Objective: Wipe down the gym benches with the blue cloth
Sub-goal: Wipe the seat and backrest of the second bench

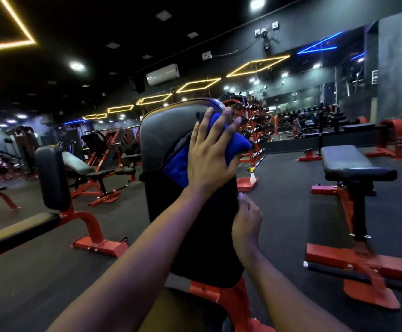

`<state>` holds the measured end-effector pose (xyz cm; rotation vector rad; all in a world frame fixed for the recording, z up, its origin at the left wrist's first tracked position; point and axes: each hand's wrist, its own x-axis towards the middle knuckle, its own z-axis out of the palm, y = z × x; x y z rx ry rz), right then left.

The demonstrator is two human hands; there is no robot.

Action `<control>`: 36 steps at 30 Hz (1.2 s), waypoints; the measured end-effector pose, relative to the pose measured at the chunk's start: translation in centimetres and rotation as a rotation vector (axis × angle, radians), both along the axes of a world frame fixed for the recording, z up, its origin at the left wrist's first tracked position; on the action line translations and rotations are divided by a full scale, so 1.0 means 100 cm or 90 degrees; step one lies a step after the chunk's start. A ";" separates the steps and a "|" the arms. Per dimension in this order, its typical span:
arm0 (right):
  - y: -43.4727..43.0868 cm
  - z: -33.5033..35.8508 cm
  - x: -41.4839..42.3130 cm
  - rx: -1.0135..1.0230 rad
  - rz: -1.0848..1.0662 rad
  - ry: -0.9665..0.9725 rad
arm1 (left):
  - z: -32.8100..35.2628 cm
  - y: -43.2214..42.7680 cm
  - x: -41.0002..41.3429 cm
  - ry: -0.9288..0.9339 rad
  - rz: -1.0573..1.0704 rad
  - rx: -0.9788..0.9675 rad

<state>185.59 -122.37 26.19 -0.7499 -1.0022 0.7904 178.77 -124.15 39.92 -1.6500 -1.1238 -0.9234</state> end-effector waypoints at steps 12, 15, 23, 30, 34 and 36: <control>-0.007 0.054 0.013 -0.013 0.065 -0.028 | 0.155 0.013 0.004 0.054 0.186 -0.224; 0.008 0.082 0.004 -0.006 0.065 -0.045 | 0.140 0.014 0.020 0.225 0.218 -0.222; 0.009 0.081 0.001 0.010 -0.034 -0.107 | 0.163 0.020 0.006 0.084 0.153 -0.402; 0.010 0.080 -0.001 0.009 -0.033 -0.116 | 0.143 0.017 0.034 0.174 0.263 -0.344; 0.005 0.083 0.003 0.003 -0.033 -0.114 | 0.130 0.008 0.034 0.258 0.185 -0.379; 0.004 0.084 0.002 -0.005 -0.044 -0.106 | 0.146 0.007 0.011 0.073 0.087 -0.422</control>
